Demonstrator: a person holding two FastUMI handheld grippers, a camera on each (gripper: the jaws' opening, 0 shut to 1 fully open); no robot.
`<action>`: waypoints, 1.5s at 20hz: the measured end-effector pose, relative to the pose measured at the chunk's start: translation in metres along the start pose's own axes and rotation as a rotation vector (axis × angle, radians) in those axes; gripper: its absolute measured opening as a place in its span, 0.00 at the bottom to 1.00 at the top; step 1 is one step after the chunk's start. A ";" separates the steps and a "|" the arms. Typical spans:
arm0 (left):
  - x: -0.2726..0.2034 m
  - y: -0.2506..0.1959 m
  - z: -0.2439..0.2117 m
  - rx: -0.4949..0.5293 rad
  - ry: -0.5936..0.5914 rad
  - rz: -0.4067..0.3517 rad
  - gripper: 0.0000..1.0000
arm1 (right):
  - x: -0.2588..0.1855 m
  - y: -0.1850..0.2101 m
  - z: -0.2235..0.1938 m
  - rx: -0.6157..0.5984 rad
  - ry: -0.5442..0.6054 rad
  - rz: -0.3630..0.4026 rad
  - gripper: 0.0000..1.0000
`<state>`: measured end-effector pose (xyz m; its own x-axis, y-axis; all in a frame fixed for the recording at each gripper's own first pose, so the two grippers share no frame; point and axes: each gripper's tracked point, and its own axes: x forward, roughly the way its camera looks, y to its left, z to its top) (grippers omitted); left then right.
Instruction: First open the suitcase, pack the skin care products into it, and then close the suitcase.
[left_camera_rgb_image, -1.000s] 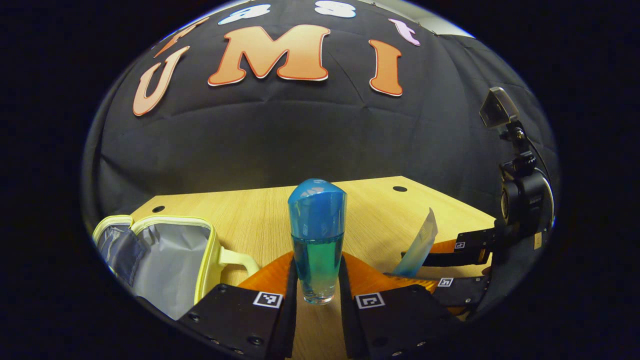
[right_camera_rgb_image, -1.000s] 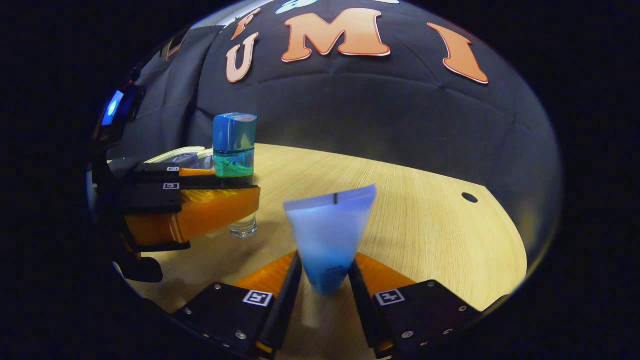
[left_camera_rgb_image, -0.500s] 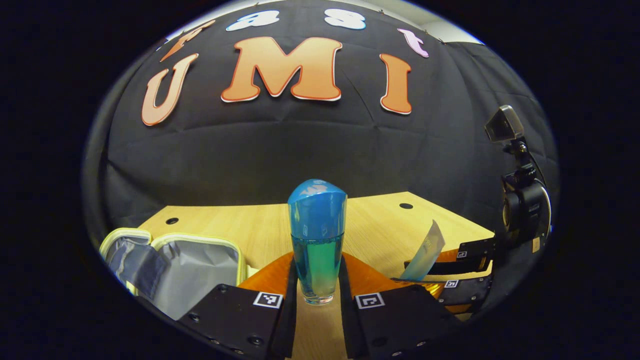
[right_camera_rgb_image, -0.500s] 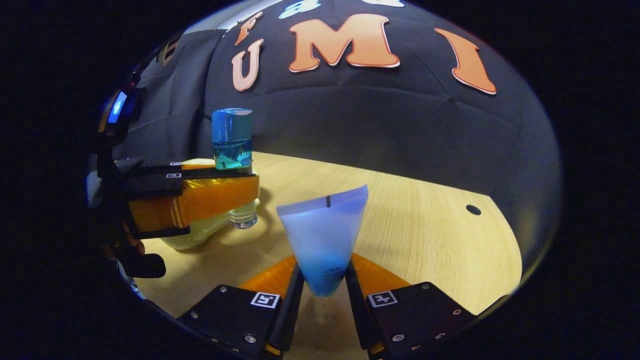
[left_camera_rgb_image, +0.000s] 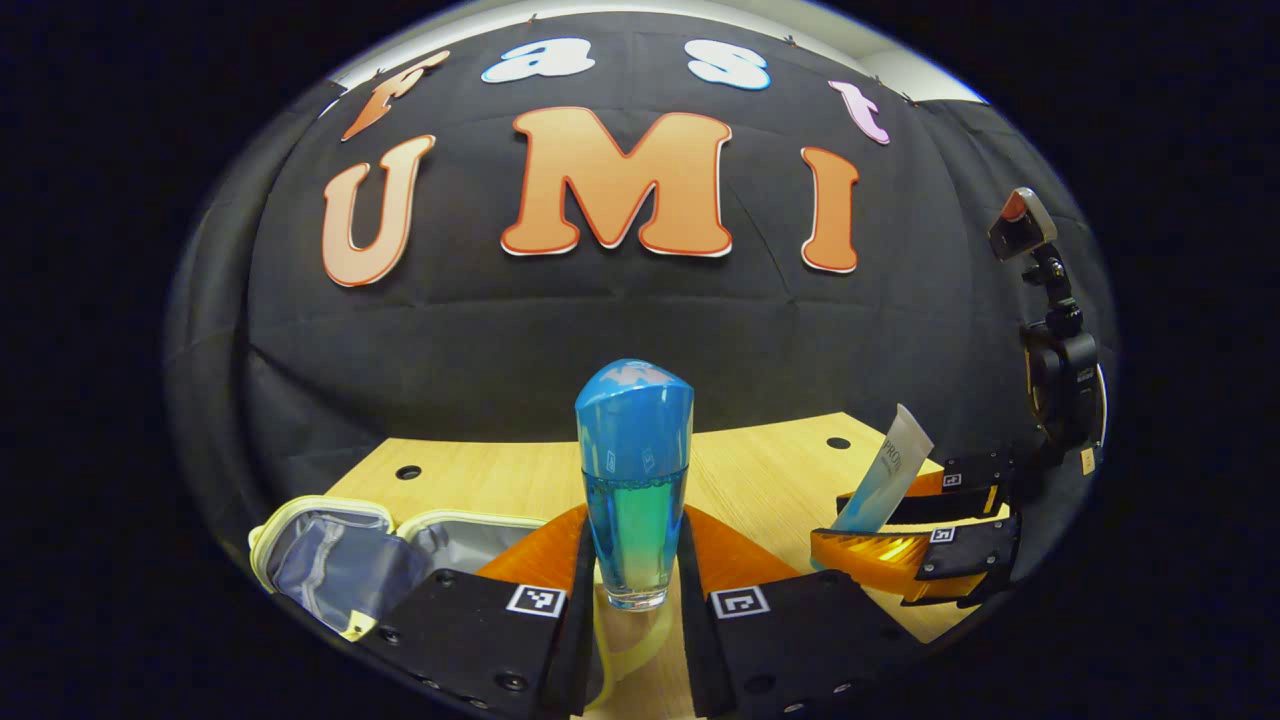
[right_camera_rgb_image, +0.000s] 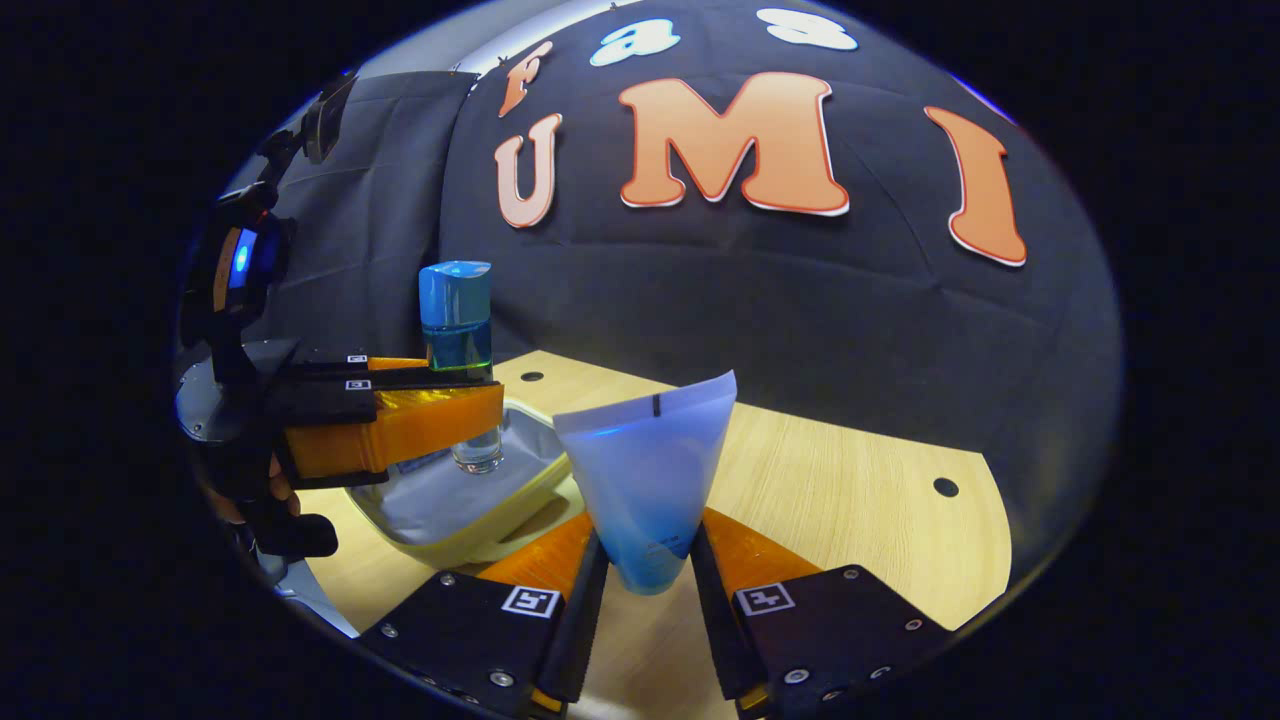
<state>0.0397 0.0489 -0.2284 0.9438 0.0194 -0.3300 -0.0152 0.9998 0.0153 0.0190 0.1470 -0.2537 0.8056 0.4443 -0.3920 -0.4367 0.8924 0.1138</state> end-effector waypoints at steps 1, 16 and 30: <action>-0.007 0.009 0.004 -0.010 0.009 0.012 0.38 | -0.003 0.005 0.010 -0.014 -0.009 -0.004 0.50; -0.066 0.144 -0.020 -0.013 0.163 0.071 0.38 | -0.028 0.104 0.054 -0.061 -0.018 0.012 0.50; -0.034 0.157 -0.134 -0.064 0.489 -0.147 0.39 | -0.013 0.143 0.016 0.038 0.103 -0.121 0.49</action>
<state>-0.0389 0.2063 -0.3410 0.6725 -0.1344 -0.7278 0.0714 0.9906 -0.1169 -0.0475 0.2705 -0.2175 0.8051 0.3249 -0.4963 -0.3221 0.9420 0.0942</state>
